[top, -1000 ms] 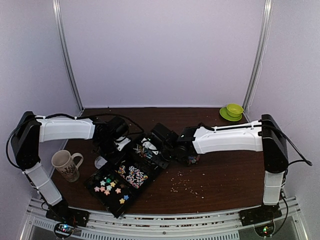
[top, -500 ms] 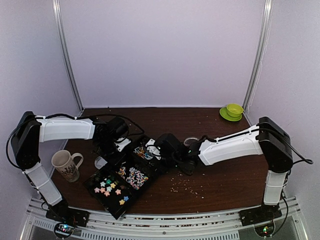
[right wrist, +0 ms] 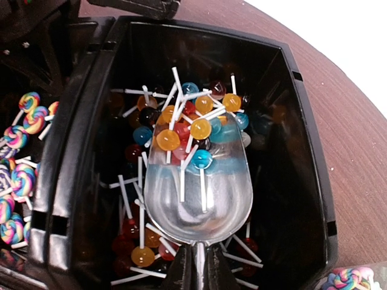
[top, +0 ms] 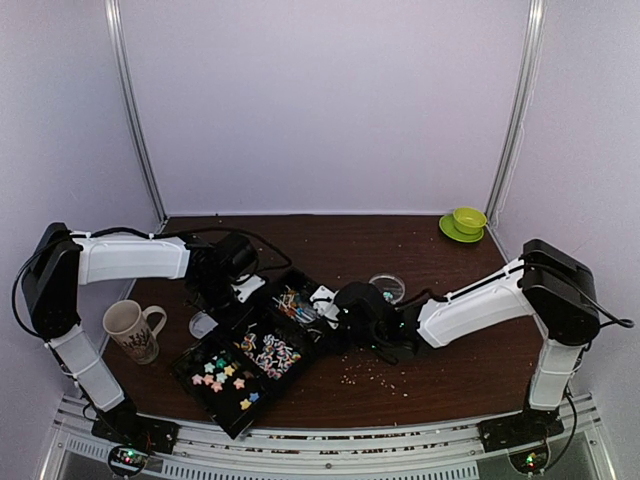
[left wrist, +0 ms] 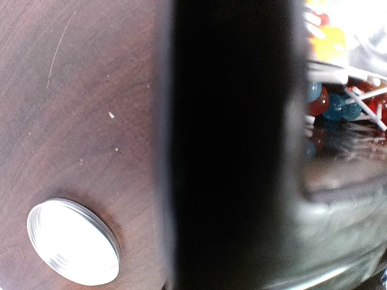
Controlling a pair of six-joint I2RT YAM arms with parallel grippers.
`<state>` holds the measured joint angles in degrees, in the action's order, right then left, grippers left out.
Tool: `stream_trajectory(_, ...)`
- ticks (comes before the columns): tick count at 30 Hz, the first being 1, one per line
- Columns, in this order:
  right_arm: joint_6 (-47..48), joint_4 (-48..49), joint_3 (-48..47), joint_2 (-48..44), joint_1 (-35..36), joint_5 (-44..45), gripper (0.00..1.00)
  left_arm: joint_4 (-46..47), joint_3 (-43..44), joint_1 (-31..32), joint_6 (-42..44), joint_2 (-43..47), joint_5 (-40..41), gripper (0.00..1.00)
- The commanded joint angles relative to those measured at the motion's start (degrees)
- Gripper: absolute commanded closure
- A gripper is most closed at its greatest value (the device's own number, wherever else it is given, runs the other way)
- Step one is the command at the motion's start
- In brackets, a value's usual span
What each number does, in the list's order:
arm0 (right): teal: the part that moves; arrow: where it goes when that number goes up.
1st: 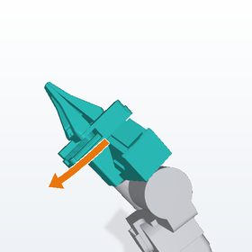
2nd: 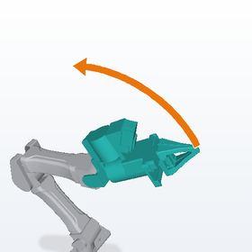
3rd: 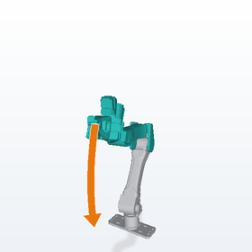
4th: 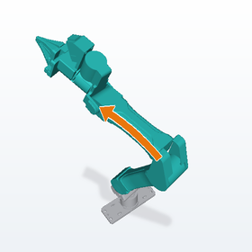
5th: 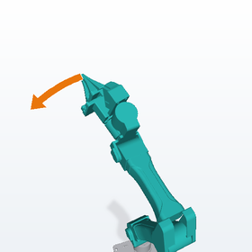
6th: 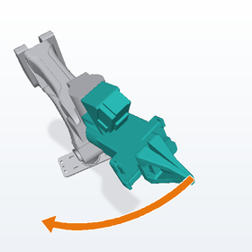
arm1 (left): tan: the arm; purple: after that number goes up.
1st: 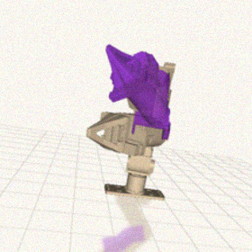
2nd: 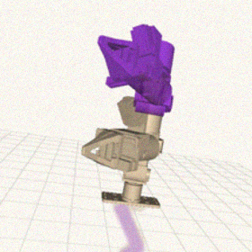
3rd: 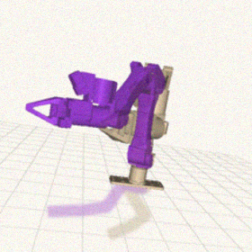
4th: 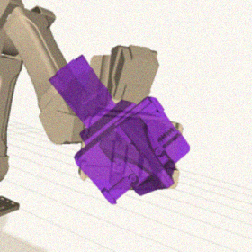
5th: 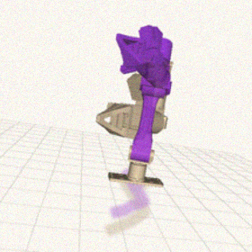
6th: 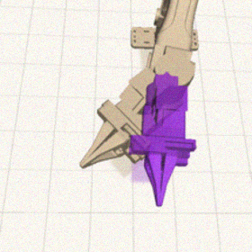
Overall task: Pack the candies
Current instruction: Scoop the fake candies from the plate.
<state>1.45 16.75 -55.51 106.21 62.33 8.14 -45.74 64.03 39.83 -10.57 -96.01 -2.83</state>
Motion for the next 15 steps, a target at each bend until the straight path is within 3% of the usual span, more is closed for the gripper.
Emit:
stream_trajectory(1, -0.42, 6.09, 2.67, -4.11, 0.04, -0.50, 1.00, 4.86, 1.45, -0.66, -0.03, 2.52, -3.24, 1.00)
stream_trajectory(15, -0.15, 14.06, 9.83, -8.81, 0.06, -0.05, 1.00, 4.72, 1.43, -0.98, -0.18, 2.08, -3.38, 1.00)
